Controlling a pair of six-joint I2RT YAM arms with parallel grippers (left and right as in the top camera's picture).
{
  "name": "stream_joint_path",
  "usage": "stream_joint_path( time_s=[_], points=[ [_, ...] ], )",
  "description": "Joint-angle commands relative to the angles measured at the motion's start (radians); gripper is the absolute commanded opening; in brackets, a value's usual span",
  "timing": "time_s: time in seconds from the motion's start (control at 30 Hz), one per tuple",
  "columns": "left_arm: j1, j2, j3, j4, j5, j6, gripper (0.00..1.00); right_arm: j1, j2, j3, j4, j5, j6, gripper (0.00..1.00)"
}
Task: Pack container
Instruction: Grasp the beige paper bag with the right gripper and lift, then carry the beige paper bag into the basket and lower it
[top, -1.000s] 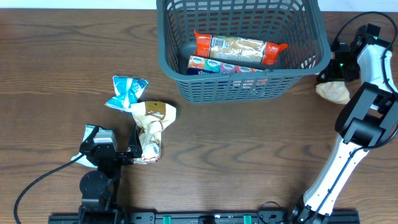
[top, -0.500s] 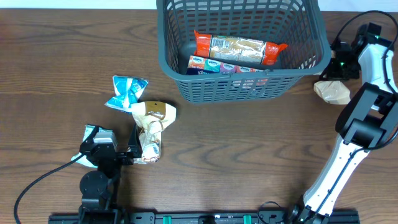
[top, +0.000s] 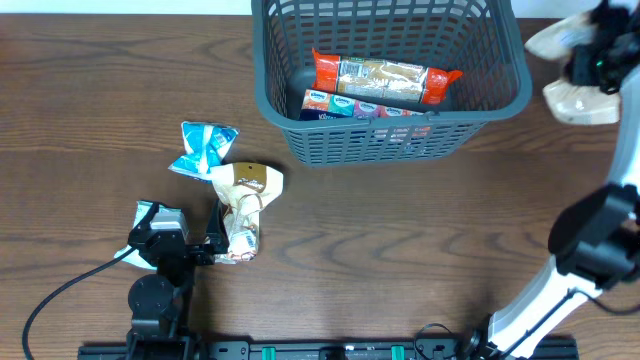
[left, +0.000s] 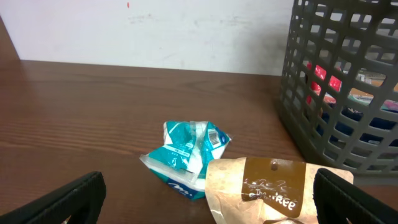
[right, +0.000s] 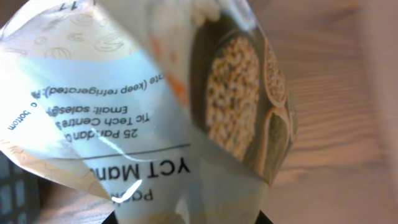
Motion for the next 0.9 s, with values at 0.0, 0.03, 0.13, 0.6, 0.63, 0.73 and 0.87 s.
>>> stream_joint_path(
  time_s=[0.0, 0.03, 0.13, 0.6, 0.63, 0.73, 0.87],
  points=[
    [-0.003, -0.007, -0.016, -0.044, -0.008, 0.004, 0.98, -0.003, -0.1, 0.003, 0.005, 0.085, 0.08, 0.01],
    [-0.003, -0.007, -0.016, -0.044, -0.008, 0.004, 0.99, -0.003, -0.126, 0.003, 0.008, 0.084, 0.08, 0.01],
    [-0.003, -0.007, -0.016, -0.044, -0.008, 0.004, 0.99, 0.007, -0.206, 0.003, 0.007, 0.079, 0.085, 0.01],
    [-0.003, -0.007, -0.016, -0.044, -0.008, 0.004, 0.99, 0.192, -0.54, 0.003, 0.108, -0.415, -0.176, 0.01],
    [-0.003, -0.007, -0.016, -0.044, -0.008, 0.004, 0.99, 0.213, -0.543, 0.003, 0.098, -0.472, -0.206, 0.01],
    [-0.003, -0.007, -0.016, -0.044, -0.008, 0.005, 0.99, 0.27, -0.542, 0.003, 0.057, -0.573, -0.293, 0.01],
    [-0.003, -0.007, -0.016, -0.044, -0.008, 0.005, 0.99, 0.36, -0.518, 0.003, -0.003, -0.631, -0.382, 0.01]
  ],
)
